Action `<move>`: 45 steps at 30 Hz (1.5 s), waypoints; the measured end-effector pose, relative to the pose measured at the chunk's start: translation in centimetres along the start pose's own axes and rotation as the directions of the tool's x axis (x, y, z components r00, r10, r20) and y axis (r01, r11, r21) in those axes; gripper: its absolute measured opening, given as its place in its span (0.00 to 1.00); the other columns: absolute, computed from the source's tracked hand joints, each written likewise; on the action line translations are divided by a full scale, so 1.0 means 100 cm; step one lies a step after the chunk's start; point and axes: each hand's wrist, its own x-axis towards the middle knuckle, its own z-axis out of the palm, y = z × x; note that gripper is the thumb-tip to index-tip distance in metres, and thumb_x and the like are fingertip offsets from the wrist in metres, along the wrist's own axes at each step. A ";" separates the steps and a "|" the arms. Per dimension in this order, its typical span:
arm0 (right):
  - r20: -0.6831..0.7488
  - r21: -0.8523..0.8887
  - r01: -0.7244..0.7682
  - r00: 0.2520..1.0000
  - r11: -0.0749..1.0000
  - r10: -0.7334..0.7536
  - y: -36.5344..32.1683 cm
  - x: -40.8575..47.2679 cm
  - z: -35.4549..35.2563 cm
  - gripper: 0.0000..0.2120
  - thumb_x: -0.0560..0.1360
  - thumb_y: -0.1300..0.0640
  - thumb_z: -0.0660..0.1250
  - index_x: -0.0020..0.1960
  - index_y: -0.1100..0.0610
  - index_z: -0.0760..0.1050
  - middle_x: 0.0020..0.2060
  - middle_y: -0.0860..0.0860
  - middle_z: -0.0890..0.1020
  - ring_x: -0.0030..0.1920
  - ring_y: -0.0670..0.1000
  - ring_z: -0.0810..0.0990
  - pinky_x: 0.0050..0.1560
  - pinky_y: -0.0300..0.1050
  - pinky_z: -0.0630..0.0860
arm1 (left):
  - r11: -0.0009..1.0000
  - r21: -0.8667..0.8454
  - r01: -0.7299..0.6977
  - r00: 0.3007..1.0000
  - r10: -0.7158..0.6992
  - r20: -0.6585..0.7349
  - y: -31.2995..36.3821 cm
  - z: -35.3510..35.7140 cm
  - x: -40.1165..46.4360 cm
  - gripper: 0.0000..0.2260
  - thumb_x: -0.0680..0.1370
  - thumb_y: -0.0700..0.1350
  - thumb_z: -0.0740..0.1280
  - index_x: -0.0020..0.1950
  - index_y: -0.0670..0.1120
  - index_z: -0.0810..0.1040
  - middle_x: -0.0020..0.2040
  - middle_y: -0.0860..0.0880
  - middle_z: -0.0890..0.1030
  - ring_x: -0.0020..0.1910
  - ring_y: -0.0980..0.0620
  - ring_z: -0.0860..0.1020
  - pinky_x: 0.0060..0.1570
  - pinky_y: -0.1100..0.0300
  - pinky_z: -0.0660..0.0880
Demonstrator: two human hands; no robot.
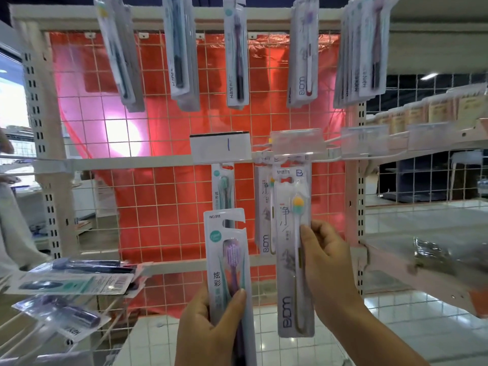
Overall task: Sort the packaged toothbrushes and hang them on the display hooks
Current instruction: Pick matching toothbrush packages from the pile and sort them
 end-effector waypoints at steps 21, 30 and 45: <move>0.017 -0.060 0.030 0.999 0.998 -0.029 -0.001 0.049 0.011 0.09 0.80 0.53 0.59 0.47 0.56 0.74 0.44 0.65 0.80 0.41 0.66 0.79 0.45 0.65 0.79 | 0.999 0.032 0.015 0.999 -0.016 0.031 -0.013 0.004 0.013 0.10 0.68 0.37 0.75 0.39 0.51 0.81 0.32 0.57 0.84 0.33 0.59 0.81 0.29 0.75 0.72; 0.017 -0.173 -0.032 0.999 0.984 0.036 0.029 0.082 0.010 0.10 0.80 0.56 0.59 0.46 0.58 0.75 0.40 0.62 0.79 0.39 0.58 0.78 0.43 0.54 0.81 | 0.995 0.044 0.087 0.996 -0.088 0.010 -0.033 0.016 0.025 0.08 0.67 0.40 0.76 0.41 0.50 0.82 0.35 0.53 0.85 0.37 0.53 0.83 0.31 0.71 0.75; -0.046 -0.237 -0.095 0.995 0.967 0.086 0.071 0.144 0.034 0.13 0.80 0.51 0.59 0.47 0.59 0.77 0.41 0.57 0.82 0.38 0.53 0.80 0.40 0.46 0.76 | 0.990 0.101 0.102 0.993 -0.096 -0.066 -0.048 0.035 0.046 0.07 0.67 0.38 0.76 0.41 0.48 0.82 0.30 0.57 0.83 0.33 0.58 0.81 0.28 0.73 0.73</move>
